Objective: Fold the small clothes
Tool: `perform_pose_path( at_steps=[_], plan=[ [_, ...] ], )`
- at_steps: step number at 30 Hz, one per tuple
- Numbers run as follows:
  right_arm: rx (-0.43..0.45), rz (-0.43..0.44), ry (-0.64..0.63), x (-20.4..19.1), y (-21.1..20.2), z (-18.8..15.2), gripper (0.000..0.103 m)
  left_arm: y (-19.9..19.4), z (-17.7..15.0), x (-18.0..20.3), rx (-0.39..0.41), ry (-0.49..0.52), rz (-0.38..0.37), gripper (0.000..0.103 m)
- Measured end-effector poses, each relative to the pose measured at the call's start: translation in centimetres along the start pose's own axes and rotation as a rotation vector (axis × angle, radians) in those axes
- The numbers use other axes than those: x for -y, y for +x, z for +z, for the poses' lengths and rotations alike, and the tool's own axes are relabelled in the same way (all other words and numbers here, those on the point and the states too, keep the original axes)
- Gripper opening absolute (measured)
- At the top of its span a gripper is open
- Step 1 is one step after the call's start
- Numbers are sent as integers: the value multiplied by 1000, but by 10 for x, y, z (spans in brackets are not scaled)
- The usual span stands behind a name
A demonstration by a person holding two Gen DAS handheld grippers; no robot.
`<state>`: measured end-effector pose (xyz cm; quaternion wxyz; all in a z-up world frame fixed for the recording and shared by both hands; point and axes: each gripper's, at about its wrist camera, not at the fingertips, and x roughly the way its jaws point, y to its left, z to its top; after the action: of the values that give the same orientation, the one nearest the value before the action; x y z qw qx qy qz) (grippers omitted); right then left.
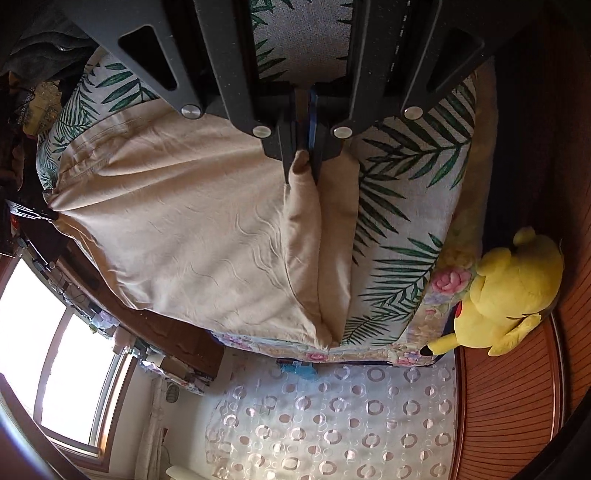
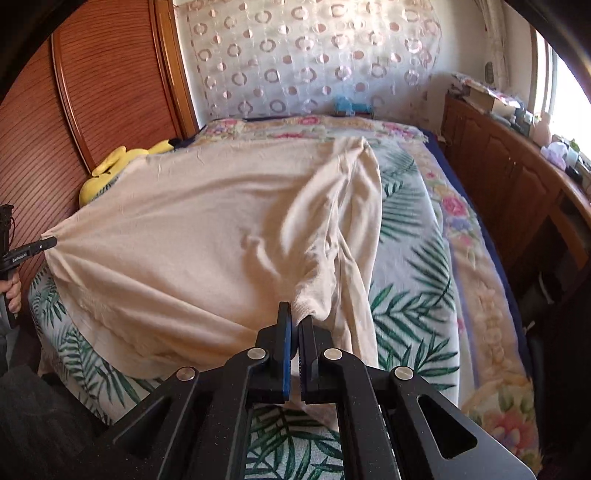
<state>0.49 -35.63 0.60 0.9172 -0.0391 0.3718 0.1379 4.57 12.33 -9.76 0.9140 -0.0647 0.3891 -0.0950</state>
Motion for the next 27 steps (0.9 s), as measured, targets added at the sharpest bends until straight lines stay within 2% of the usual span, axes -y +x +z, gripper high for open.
perform_pose_path(
  at_steps=[2, 4, 5, 6, 7, 8, 9, 11, 13, 14, 18, 20, 27],
  plan=[
    [-17, 1, -5, 3, 8, 3, 2, 3, -2, 0, -5, 1, 15, 5],
    [-19, 4, -13, 5, 11, 10, 3, 2, -2, 1, 4, 1, 21, 10],
    [-16, 2, -18, 3, 7, 11, 7, 0, -3, 2, 12, 1, 29, 13],
    [-9, -6, -23, 1, 3, 10, 9, -1, -2, 2, 19, 0, 38, 19],
    [2, -13, -28, 2, 0, 14, 17, -4, -1, 3, 32, 1, 45, 27],
    [15, -15, -31, 0, -4, 15, 26, -7, -2, 2, 47, 1, 44, 32],
    [33, -14, -32, 1, -8, 17, 28, -10, -1, 2, 58, -2, 40, 41],
    [51, -26, -33, 1, -12, 15, 29, -14, -1, 2, 65, -9, 28, 50],
    [60, -45, -39, 1, -16, 11, 29, -18, -2, 3, 71, -10, 22, 76],
    [64, -46, -38, -1, -18, 8, 29, -19, -2, 3, 74, -9, 16, 81],
    [64, -54, -39, -2, -18, 0, 29, -24, -1, 4, 82, -5, 34, 83],
    [56, -63, -52, -15, -27, -23, 29, -23, 0, 3, 83, -8, 53, 83],
    [10, -87, -55, -11, -26, -37, 29, -13, -1, 5, 66, -7, 69, 83]
  ],
)
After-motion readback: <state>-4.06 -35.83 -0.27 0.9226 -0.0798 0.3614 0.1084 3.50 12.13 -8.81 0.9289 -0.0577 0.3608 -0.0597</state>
